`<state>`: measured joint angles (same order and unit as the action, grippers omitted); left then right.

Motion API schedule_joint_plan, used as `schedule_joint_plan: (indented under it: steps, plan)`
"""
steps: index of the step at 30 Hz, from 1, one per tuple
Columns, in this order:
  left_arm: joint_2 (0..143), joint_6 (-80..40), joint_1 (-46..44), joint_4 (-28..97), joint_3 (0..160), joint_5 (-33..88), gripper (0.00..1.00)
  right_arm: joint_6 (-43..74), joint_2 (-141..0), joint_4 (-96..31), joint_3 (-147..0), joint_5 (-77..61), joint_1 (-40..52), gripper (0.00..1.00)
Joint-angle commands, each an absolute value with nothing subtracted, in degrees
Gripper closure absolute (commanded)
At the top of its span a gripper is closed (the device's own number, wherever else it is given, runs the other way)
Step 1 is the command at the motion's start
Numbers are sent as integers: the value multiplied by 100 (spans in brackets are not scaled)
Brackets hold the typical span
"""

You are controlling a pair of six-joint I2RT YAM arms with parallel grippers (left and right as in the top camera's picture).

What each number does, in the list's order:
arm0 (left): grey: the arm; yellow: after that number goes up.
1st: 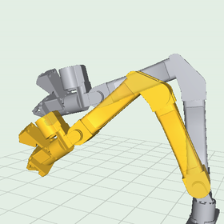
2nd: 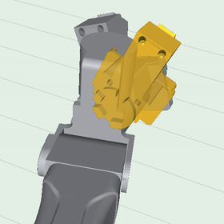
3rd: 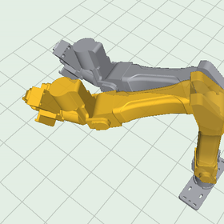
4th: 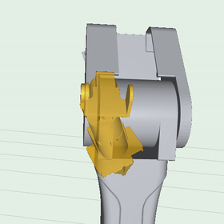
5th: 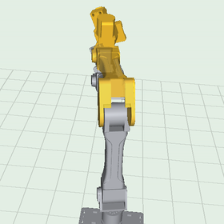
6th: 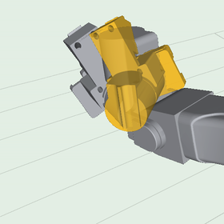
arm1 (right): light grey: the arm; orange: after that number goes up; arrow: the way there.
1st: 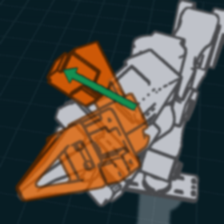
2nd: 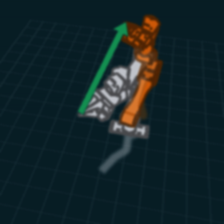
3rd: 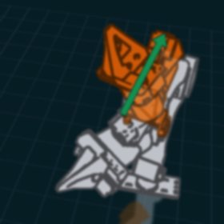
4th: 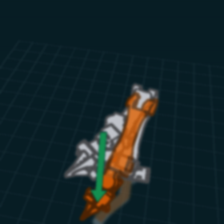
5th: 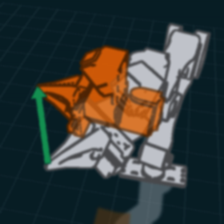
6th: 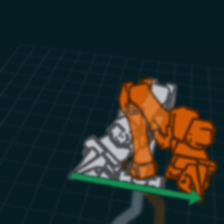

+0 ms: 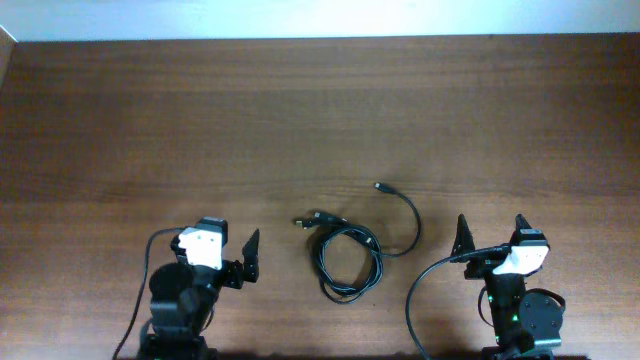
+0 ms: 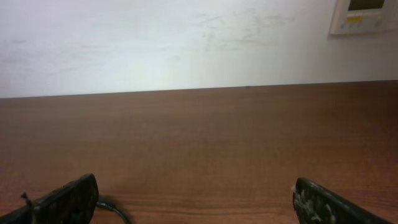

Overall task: Untangle cables
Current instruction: 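Reach the left gripper forward and grasp the black cable bundle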

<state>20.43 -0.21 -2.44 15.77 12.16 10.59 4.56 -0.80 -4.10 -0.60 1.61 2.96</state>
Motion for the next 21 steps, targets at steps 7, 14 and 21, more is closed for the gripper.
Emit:
schedule_joint_plan:
  steps: [7, 14, 21]
  plan:
    - [3365, 615, -246, 3299, 3293, 1450, 1, 471, -21, -456, -32, 196, 250, 1]
    - [4609, 788, -495, 4622, 4442, 1892, 1, 471, -21, -456, -32, 196, 250, 1]
    - [5826, 786, -1603, 4871, 4786, 2062, 1, 471, -21, -456, -32, 196, 250, 1]
